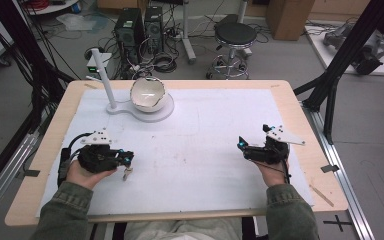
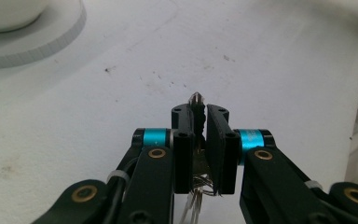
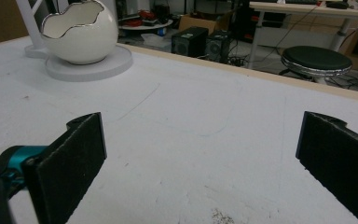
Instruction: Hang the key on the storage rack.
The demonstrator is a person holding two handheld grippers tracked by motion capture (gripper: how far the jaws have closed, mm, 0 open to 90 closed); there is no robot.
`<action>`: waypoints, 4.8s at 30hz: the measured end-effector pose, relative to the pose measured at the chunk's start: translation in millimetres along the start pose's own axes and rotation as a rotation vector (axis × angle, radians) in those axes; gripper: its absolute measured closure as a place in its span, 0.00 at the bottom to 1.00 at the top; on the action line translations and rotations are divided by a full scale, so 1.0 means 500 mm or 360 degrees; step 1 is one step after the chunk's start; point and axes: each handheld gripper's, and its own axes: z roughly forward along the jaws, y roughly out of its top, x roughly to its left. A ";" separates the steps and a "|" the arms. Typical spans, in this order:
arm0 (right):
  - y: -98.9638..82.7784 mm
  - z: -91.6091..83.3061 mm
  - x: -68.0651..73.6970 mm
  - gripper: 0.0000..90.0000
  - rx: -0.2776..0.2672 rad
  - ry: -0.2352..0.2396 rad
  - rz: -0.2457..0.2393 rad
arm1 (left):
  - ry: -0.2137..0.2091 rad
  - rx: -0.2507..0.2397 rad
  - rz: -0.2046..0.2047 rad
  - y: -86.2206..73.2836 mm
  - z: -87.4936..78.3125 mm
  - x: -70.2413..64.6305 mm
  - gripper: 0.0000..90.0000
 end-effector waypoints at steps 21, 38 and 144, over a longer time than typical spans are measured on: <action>-0.002 0.000 0.001 0.01 0.0012 -0.0008 -0.0024 | 0.0020 -0.0161 -0.0006 0.015 -0.033 0.004 0.97; -0.002 -0.004 0.001 0.01 0.0007 -0.0025 -0.0037 | 0.0075 -0.0336 -0.0031 0.072 -0.095 0.041 0.97; -0.019 -0.032 -0.009 0.01 0.0057 -0.0101 -0.0064 | 0.0450 -0.0732 -0.0530 0.263 -0.129 0.363 0.97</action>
